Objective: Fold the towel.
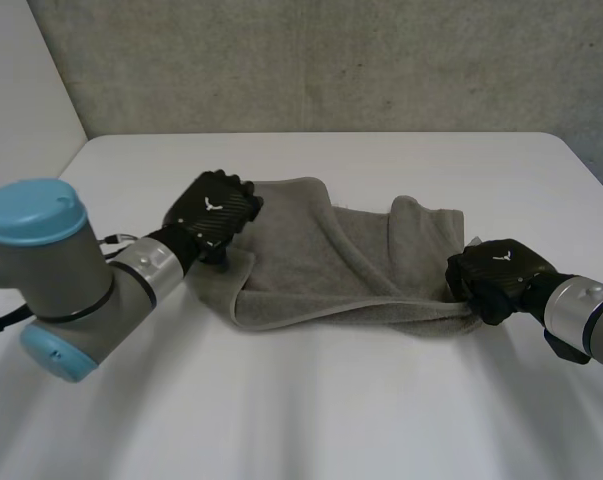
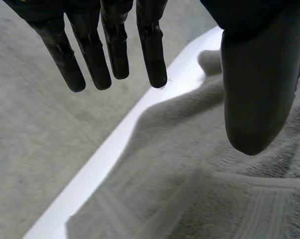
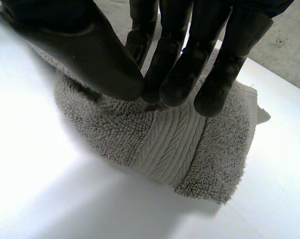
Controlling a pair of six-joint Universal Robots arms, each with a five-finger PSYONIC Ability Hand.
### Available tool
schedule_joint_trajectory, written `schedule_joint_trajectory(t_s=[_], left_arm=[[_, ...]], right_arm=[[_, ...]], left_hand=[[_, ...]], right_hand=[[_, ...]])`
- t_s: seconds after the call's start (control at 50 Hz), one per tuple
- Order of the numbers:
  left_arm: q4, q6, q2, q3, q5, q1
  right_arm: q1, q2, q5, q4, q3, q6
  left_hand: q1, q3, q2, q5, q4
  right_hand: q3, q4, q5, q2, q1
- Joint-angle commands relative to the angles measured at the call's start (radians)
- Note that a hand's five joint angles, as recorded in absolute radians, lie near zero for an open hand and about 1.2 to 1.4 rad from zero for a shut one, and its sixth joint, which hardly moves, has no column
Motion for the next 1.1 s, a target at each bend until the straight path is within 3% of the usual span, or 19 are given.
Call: schedule_joint_trajectory(t_s=[0.02,0.06,0.16,0.46,0.54,0.7,1.1], left_arm=[[-0.233,0.097,-0.114,0.153,0.062,0.002],[-0.340,0.189,-0.125,0.171,0.099,0.013],[-0.428,0.295,-0.122,0.151,0.187,0.020],[-0.426,0.338,-0.131,0.116,0.205,0.023],[-0.399,0.337,-0.134,0.116,0.197,0.025],[-0.285,0.337,-0.161,0.114,0.056,0.034],[-0.281,0.335,-0.151,0.056,0.056,0.071]], right_arm=[[0.000,0.002,0.002,0.000,0.002,-0.004],[0.000,0.002,0.002,0.000,0.000,-0.004],[-0.002,0.006,0.002,0.000,-0.001,-0.004],[0.000,0.012,0.003,0.000,0.002,-0.006],[0.000,0.014,0.003,0.000,0.002,-0.007],[0.000,0.014,0.005,0.000,0.002,-0.007],[0.000,0.026,0.011,0.000,0.003,-0.009]], left_hand=[[-0.022,-0.040,-0.035,0.008,-0.035],[-0.016,-0.034,-0.029,0.014,-0.029],[-0.011,-0.028,-0.023,0.020,-0.023],[0.086,0.068,0.074,0.116,0.073],[0.116,0.098,0.103,0.146,0.103],[0.154,0.136,0.141,0.184,0.141],[0.218,0.201,0.206,0.249,0.206]], right_hand=[[0.083,0.059,0.046,0.080,0.054],[0.083,0.059,0.046,0.080,0.054],[0.083,0.059,0.046,0.080,0.054],[0.083,0.059,0.046,0.080,0.054],[0.083,0.059,0.046,0.080,0.054],[0.083,0.059,0.046,0.080,0.054],[0.083,0.059,0.046,0.080,0.054]])
